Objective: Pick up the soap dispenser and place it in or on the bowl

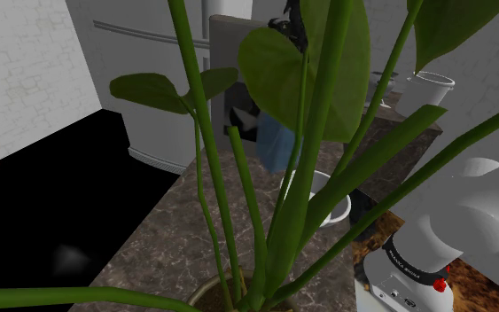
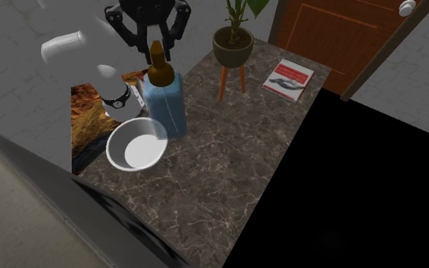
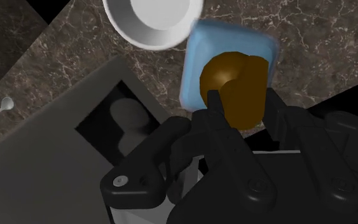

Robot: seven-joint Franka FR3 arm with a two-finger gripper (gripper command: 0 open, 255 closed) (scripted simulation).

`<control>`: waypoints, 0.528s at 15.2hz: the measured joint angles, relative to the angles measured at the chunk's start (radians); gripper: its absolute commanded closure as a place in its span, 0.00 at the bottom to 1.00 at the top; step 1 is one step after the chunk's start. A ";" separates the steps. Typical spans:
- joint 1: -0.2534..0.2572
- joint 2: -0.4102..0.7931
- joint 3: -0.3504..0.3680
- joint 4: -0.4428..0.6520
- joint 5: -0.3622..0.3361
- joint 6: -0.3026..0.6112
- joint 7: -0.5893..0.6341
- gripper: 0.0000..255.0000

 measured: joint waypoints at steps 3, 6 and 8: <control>0.000 -0.081 -0.059 -0.046 -0.003 -0.034 -0.063 1.00; 0.000 -0.158 -0.119 -0.085 -0.017 -0.073 -0.126 1.00; -0.003 -0.206 -0.165 -0.118 -0.036 -0.089 -0.175 1.00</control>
